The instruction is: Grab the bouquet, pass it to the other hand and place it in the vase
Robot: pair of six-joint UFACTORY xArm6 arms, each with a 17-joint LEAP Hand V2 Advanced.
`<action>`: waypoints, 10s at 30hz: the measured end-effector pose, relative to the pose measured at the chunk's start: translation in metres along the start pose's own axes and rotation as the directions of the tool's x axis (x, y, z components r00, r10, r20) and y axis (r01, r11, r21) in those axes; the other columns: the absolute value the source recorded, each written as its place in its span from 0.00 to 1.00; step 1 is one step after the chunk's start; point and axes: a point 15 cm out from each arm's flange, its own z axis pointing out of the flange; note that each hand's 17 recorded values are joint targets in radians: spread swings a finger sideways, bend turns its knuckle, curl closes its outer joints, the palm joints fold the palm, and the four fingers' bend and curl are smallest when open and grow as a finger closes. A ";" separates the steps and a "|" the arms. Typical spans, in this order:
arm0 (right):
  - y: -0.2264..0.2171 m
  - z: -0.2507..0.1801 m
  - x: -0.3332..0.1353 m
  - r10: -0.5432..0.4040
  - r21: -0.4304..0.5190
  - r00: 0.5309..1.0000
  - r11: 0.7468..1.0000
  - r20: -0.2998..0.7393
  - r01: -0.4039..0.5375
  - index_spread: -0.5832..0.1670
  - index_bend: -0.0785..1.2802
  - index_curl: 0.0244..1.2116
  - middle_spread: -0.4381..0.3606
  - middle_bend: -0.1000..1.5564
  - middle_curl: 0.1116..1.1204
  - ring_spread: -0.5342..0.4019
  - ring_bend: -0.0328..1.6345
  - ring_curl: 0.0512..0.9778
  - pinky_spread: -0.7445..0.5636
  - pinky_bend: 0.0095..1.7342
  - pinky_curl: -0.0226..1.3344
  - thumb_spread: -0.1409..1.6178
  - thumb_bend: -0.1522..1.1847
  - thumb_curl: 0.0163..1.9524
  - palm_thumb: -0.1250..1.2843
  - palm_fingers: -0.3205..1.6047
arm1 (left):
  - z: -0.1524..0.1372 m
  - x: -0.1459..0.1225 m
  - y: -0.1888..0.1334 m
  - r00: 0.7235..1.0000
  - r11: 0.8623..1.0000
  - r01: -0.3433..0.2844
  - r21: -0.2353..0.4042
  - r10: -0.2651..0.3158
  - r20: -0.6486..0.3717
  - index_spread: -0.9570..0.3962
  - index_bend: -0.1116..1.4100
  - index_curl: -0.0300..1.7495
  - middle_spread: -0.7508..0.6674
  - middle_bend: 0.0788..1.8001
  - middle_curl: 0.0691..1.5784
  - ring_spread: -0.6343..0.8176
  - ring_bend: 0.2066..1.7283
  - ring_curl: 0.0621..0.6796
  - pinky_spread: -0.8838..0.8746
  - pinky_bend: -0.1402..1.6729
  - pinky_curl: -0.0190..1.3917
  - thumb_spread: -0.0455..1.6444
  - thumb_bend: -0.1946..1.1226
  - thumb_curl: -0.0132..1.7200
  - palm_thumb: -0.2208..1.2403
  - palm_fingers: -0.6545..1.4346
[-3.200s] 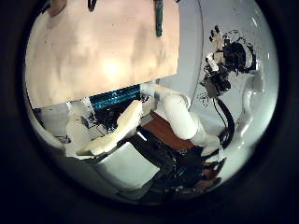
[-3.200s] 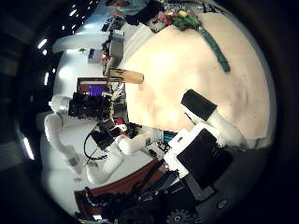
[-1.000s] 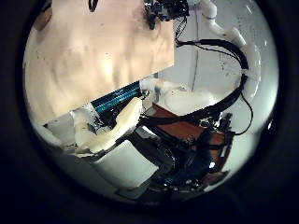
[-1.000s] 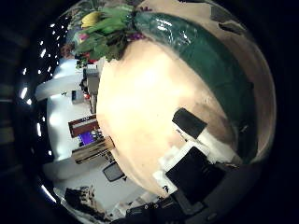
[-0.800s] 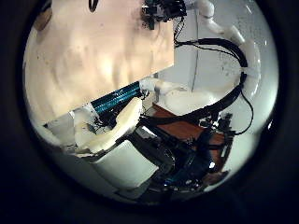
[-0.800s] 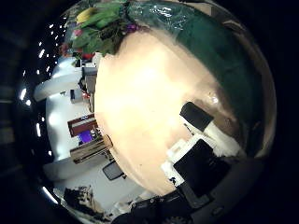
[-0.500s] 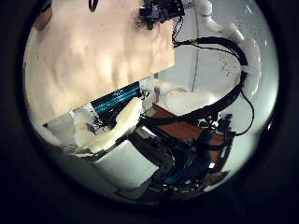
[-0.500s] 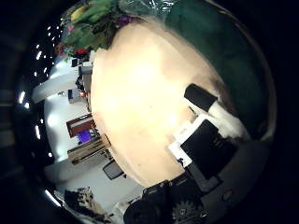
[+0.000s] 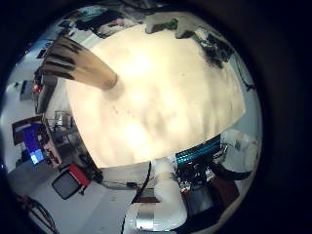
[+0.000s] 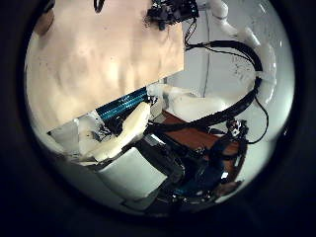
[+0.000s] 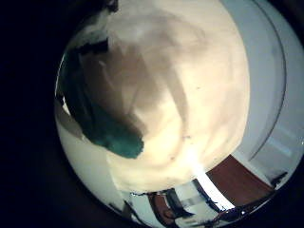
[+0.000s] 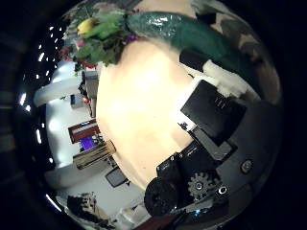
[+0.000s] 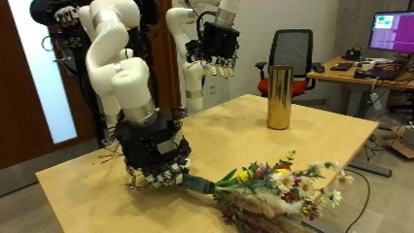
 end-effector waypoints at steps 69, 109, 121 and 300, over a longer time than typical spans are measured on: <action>-0.009 0.084 0.040 0.077 -0.183 0.997 0.980 -0.012 -0.078 0.65 0.20 0.28 0.62 0.39 0.32 0.50 0.48 0.27 0.67 0.18 0.20 0.65 0.10 0.23 0.63 0.45 | -0.005 0.009 -0.006 1.000 1.000 -0.025 -0.013 0.025 0.003 0.78 0.21 0.27 0.73 0.07 0.18 0.79 0.10 0.22 0.78 0.17 0.15 0.60 0.13 0.18 0.47 0.43; 0.038 -0.105 0.001 -0.170 0.027 0.965 0.985 0.201 0.168 0.46 0.87 0.70 0.36 0.83 0.67 0.36 0.86 0.64 0.41 0.75 0.56 0.32 0.11 0.42 0.97 0.74 | -0.007 0.004 -0.011 1.000 1.000 0.003 0.020 -0.003 -0.005 0.79 0.20 0.26 0.72 0.07 0.18 0.78 0.11 0.21 0.77 0.17 0.16 0.61 0.13 0.18 0.46 0.43; 0.096 -0.177 -0.038 -0.392 0.160 0.786 0.919 0.478 0.361 0.47 0.88 0.70 0.37 0.83 0.68 0.37 0.87 0.64 0.41 0.70 0.65 0.22 0.10 0.46 0.96 0.74 | -0.019 0.013 -0.035 0.972 0.993 0.010 0.121 0.019 -0.236 0.76 0.23 0.27 0.66 0.10 0.19 0.75 0.12 0.21 0.75 0.17 0.14 0.62 0.12 0.17 0.42 0.47; 0.257 -0.046 -0.193 -0.452 0.201 0.145 0.631 0.880 0.749 0.47 0.48 0.39 0.52 0.31 0.26 0.75 0.13 0.13 0.80 0.10 0.18 0.63 0.10 0.25 0.71 0.31 | -0.118 -0.260 0.011 0.725 0.460 0.604 0.651 0.023 -0.688 0.78 0.15 0.11 0.92 0.05 0.10 0.85 0.18 0.23 0.84 0.23 0.23 0.50 0.12 0.20 0.37 0.25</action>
